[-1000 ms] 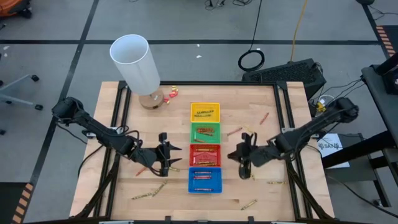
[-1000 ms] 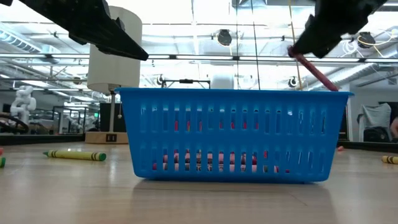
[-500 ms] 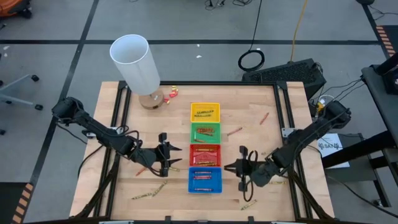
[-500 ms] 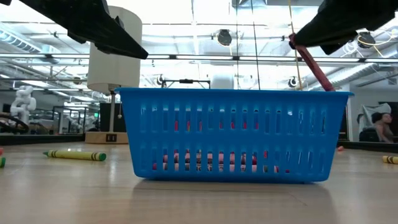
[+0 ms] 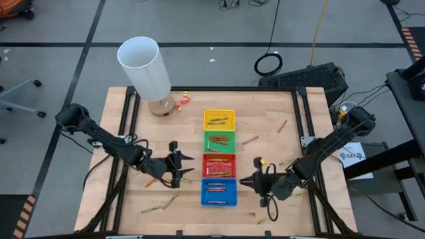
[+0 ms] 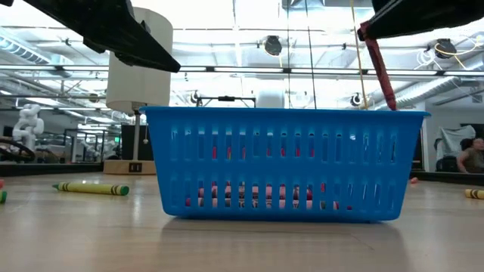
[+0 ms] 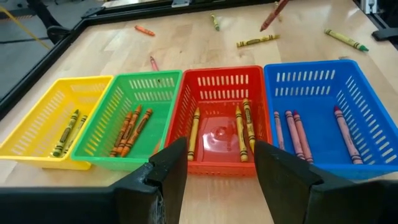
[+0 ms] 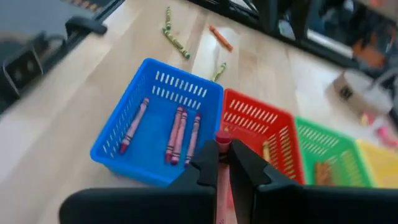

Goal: Sort crayons
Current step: Put the red crayon into the blue bin

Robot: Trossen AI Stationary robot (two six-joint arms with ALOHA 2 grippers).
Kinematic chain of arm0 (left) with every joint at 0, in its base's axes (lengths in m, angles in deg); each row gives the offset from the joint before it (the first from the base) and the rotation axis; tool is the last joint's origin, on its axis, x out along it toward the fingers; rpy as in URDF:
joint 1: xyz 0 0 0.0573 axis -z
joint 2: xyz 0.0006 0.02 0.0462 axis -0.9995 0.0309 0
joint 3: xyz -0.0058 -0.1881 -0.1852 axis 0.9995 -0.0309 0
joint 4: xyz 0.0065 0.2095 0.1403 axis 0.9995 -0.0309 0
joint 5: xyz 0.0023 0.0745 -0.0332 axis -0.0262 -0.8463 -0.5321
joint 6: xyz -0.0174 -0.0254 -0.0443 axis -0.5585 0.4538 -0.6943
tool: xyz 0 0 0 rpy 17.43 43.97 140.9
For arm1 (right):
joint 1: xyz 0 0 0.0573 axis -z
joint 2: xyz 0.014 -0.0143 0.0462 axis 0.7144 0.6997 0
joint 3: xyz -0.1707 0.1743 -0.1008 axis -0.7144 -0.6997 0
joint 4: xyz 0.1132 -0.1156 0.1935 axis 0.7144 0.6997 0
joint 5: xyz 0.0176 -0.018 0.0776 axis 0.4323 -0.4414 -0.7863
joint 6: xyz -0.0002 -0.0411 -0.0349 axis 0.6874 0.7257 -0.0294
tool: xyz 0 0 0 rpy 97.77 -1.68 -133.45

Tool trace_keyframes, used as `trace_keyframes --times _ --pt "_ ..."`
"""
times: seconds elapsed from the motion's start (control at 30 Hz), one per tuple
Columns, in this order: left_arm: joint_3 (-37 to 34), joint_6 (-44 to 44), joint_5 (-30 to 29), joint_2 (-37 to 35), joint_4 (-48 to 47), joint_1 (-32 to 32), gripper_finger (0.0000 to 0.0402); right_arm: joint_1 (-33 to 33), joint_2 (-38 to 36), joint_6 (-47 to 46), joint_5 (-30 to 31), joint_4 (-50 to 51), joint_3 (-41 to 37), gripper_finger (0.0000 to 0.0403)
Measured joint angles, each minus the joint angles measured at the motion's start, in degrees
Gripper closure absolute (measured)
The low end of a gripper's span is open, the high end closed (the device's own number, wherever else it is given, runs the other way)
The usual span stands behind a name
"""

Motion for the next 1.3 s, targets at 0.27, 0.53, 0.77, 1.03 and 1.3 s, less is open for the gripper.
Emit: trace_keyframes --times 0.27,0.53,0.77,1.03,1.3 --pt "0.0 0.0 -1.8 0.0 0.0 0.0 0.0215 0.0 -0.3 17.5 0.0 0.0 0.0 0.0401" --pt "0.0 0.1 -2.0 0.0 -0.1 0.0 0.0215 0.0 -0.3 23.7 0.0 -0.1 0.0 0.0401" --pt "0.0 0.0 -2.0 0.0 -0.1 0.0 0.0215 0.0 -0.3 22.4 0.0 -0.1 0.0 0.0401" --pt "0.0 0.1 -2.0 0.0 -0.1 0.0 0.0215 0.0 -0.3 17.4 0.0 -0.1 0.0 0.0401" --pt "0.0 0.0 -2.0 0.0 -0.1 0.0 0.0215 0.0 -0.3 6.5 0.0 -0.1 0.0 0.0401"
